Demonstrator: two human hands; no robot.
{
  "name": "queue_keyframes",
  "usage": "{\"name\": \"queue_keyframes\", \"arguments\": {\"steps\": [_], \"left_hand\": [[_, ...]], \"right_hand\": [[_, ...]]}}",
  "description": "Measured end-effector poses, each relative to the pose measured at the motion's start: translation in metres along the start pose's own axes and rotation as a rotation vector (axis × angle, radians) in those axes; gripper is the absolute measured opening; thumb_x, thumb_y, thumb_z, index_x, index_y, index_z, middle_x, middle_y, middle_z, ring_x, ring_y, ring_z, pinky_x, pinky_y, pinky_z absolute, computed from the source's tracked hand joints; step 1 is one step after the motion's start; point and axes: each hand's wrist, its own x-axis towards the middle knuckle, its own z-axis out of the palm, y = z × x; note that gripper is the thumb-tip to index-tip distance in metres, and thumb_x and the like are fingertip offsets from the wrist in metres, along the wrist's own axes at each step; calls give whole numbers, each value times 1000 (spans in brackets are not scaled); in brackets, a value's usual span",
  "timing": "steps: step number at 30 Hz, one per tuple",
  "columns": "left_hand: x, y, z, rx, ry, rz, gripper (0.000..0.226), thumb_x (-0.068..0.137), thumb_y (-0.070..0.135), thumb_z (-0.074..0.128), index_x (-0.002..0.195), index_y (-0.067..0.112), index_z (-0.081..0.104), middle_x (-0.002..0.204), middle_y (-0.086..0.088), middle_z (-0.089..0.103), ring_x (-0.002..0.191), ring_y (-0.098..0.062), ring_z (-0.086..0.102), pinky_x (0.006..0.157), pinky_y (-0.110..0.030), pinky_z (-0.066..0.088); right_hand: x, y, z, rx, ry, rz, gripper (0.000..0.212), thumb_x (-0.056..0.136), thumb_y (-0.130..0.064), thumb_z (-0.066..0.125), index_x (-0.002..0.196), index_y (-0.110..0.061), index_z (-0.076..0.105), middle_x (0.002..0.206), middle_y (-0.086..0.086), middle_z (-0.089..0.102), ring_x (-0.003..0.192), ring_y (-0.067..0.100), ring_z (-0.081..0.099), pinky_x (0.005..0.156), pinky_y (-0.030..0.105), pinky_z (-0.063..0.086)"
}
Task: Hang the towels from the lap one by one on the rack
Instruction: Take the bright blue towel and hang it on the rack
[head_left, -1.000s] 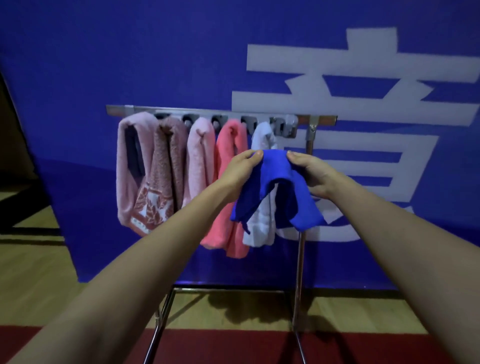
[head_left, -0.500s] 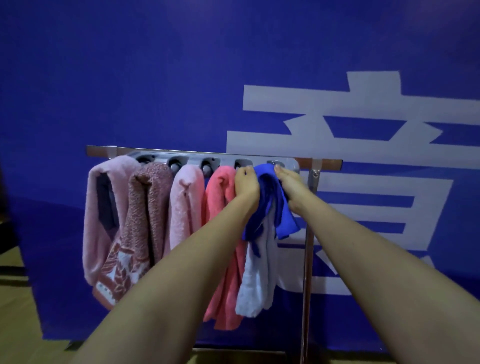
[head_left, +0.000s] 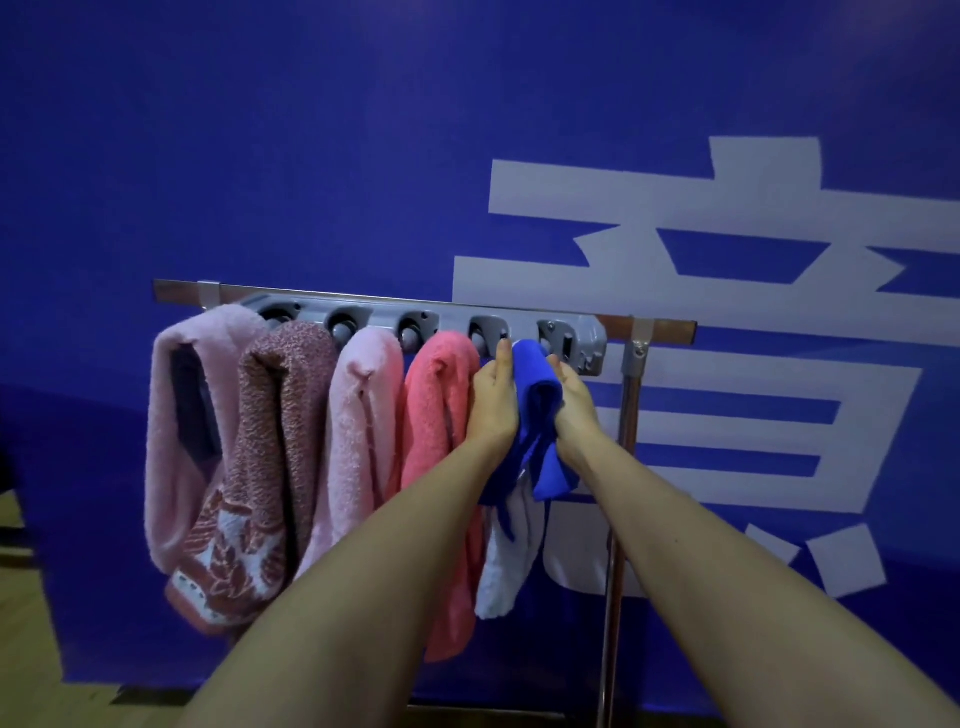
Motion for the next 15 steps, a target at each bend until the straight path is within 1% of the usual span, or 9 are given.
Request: {"name": "queue_keyframes", "arguments": {"steps": [2, 3, 4, 5, 7, 8, 10, 12, 15], "left_hand": [[-2, -2, -2, 116, -4, -2, 61, 96, 56, 21, 99, 11, 62, 96, -6, 67, 90, -18, 63, 89, -31, 49], [-3, -1, -4, 176, 15, -17, 66, 95, 59, 19, 100, 8, 60, 103, -13, 65, 99, -25, 62, 97, -39, 45], [-5, 0, -4, 215, 32, -53, 66, 95, 57, 18, 102, 5, 57, 112, -18, 62, 108, -29, 58, 104, -42, 39], [-8, 3, -4, 239, 32, -93, 62, 98, 52, 17, 109, 4, 54, 123, -18, 57, 119, -29, 52, 109, -41, 33], [-24, 7, -5, 249, 13, -104, 58, 100, 43, 15, 139, 4, 35, 150, -12, 33, 140, -23, 29, 118, -37, 17], [-35, 8, -5, 257, 10, -93, 58, 101, 41, 14, 147, 6, 21, 156, -9, 19, 145, -21, 17, 120, -37, 9], [-54, 6, -7, 297, -12, -91, 55, 102, 37, 13, 150, 14, 0, 159, -3, 1, 147, -18, 4, 121, -35, 2], [-68, 3, -7, 361, -50, -119, 53, 102, 36, 12, 150, 20, -6, 159, 0, -2, 147, -16, 3, 120, -35, 3], [-99, 3, -9, 435, -25, -111, 51, 102, 33, 14, 150, 21, -2, 159, 2, 2, 147, -13, 3, 119, -34, 2]], "right_hand": [[-4, -2, -1, -98, 10, -10, 48, 99, -47, 27, 138, -20, 37, 128, 9, 54, 113, 28, 54, 91, 40, 47], [-7, -3, 0, -146, 30, -7, 52, 99, -49, 22, 143, -22, 30, 140, 8, 44, 125, 30, 46, 102, 44, 41], [-11, -2, 0, -197, 59, 2, 56, 97, -53, 19, 146, -25, 24, 148, 6, 35, 133, 31, 37, 109, 47, 33], [-15, -1, 0, -250, 88, 23, 58, 96, -57, 15, 147, -29, 19, 152, 5, 28, 138, 31, 29, 113, 50, 25], [-28, 3, -2, -359, 139, 38, 57, 97, -55, 10, 148, -32, 13, 157, 3, 17, 144, 28, 16, 118, 50, 12], [-36, 4, -4, -412, 158, 38, 54, 98, -50, 9, 149, -30, 11, 158, 0, 13, 145, 24, 11, 119, 47, 6], [-50, 7, -7, -464, 194, 21, 52, 100, -44, 9, 149, -29, 9, 159, -3, 10, 146, 19, 7, 117, 43, 1], [-65, 10, -8, -479, 234, -18, 50, 101, -42, 13, 149, -29, 11, 158, -4, 12, 146, 16, 6, 117, 42, -1], [-95, 24, -8, -532, 293, -82, 50, 101, -38, 22, 148, -25, 16, 157, -2, 16, 146, 16, 7, 116, 41, 0]]}}
